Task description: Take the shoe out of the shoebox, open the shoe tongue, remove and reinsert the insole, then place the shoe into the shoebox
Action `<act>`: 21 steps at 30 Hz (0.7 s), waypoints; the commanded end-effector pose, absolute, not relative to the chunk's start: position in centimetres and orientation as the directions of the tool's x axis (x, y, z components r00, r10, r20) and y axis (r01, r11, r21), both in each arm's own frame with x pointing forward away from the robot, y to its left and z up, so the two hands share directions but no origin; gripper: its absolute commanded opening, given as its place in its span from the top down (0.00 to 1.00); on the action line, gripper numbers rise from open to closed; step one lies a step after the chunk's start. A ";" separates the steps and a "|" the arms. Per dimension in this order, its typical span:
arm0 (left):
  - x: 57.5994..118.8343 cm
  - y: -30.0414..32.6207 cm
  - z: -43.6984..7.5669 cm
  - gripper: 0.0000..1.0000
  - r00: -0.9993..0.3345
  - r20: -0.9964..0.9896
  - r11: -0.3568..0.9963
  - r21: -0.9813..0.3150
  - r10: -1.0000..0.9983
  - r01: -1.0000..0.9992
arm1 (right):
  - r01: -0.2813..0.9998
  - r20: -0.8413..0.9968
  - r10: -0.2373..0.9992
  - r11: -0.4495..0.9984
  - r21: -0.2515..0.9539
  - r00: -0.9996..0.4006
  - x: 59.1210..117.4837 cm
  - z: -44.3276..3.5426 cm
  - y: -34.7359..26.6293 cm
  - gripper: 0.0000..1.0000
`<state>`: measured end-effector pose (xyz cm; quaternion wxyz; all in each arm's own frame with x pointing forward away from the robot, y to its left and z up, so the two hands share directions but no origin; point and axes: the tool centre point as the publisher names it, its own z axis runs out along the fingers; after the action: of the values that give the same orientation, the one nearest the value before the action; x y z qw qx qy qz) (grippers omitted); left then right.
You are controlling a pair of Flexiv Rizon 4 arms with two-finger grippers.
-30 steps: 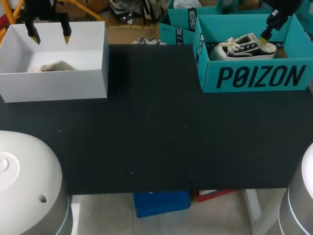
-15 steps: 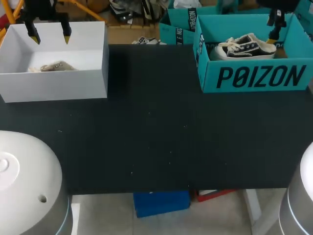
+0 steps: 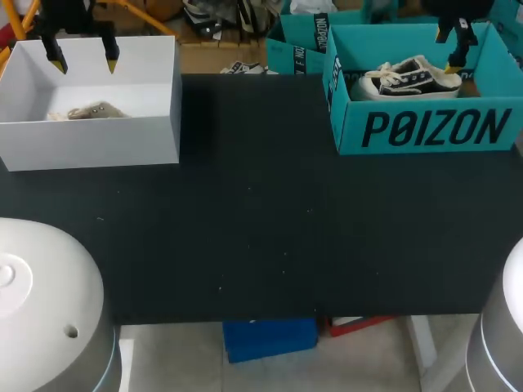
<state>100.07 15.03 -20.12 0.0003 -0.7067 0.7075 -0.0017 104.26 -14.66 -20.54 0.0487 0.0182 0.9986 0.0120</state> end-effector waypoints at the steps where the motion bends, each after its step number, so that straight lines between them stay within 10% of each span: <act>1: 100.0 15.0 -20.1 0.00 -0.001 0.001 0.001 -0.001 -1.000 -1.000 | -0.013 -0.069 -0.012 1.000 0.010 -0.998 105.9 -21.6 -14.1 0.00; 20: 100.0 15.0 -20.1 0.00 -0.001 0.001 0.001 -0.001 -1.000 -1.000 | -0.088 -0.022 -0.088 0.996 0.001 -0.996 110.7 -26.1 -13.8 0.00; 21: 100.0 15.0 -20.1 0.00 -0.001 0.001 0.001 -0.001 -1.000 -1.000 | -0.088 -0.021 -0.088 0.996 0.001 -0.996 111.0 -26.3 -13.9 0.19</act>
<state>100.07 15.03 -20.12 0.0003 -0.7067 0.7075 -0.0017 109.65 -13.94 -25.50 0.0281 -0.0443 0.9986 -0.0005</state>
